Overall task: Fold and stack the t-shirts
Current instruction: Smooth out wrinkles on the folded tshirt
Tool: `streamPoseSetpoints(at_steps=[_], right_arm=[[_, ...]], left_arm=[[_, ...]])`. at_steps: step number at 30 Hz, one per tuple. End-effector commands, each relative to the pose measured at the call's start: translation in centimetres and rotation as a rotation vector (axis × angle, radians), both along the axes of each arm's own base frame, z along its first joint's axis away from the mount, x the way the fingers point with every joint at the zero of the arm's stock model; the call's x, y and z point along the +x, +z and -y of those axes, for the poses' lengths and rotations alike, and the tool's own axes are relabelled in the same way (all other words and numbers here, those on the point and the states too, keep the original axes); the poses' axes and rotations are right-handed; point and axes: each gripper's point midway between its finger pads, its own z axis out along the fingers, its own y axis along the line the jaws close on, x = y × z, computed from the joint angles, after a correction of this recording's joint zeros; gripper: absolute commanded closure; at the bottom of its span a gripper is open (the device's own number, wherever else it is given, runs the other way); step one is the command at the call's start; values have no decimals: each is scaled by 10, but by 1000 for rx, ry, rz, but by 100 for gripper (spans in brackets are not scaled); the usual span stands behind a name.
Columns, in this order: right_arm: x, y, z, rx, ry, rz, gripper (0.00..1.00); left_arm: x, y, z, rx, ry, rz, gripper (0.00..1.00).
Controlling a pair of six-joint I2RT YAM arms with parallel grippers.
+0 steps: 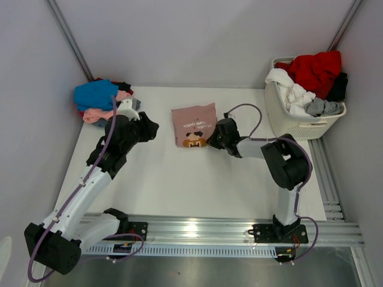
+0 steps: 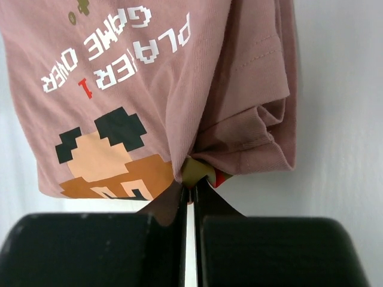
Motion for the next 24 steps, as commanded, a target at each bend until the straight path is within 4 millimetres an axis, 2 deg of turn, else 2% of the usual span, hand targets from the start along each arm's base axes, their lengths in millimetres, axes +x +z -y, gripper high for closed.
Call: streamPoseSetpoints(at_steps=[1, 2, 4, 5, 9, 10, 12, 14, 15, 17, 18, 19, 21, 22, 23, 24], right_arm=[[-26, 15, 20, -111, 27, -26, 100], [-44, 4, 30, -147, 35, -88, 100], [-68, 4, 42, -192, 41, -135, 100], [-82, -5, 53, -226, 38, -165, 100], [-102, -2, 97, -366, -35, -194, 100], [-105, -3, 114, -420, -74, -214, 100], [-92, 7, 141, -466, -175, -200, 100], [-82, 7, 169, -496, -264, -228, 100], [-68, 16, 177, -501, -312, -212, 100], [-56, 20, 194, -531, -380, -219, 100], [-47, 15, 206, -556, -415, -230, 100], [-27, 27, 205, -535, -438, -191, 100], [-4, 27, 204, -520, -452, -164, 98], [22, 44, 193, -465, -453, -83, 93], [34, 49, 184, -442, -416, -59, 88], [42, 43, 169, -408, -366, -71, 80]], left_arm=[[-5, 11, 6, 5, -48, 48, 53], [-6, 14, 7, 4, -53, 54, 53], [-5, 15, 10, 4, -59, 57, 53], [-6, 15, 13, 2, -71, 55, 53], [-5, 12, 25, -14, -122, 42, 53], [-4, 10, 30, -16, -137, 36, 53], [-3, 9, 38, -26, -157, 32, 53], [1, 3, 47, -31, -182, 15, 53], [2, 9, 52, -36, -198, 24, 53], [4, 1, 65, -31, -255, -9, 53], [5, 0, 70, -32, -274, -18, 53], [5, -4, 76, -34, -300, -38, 53], [14, -15, 84, -23, -327, -81, 53], [15, -15, 90, -25, -356, -86, 53], [21, -30, 94, -14, -363, -130, 53], [22, -39, 95, -6, -368, -164, 53]])
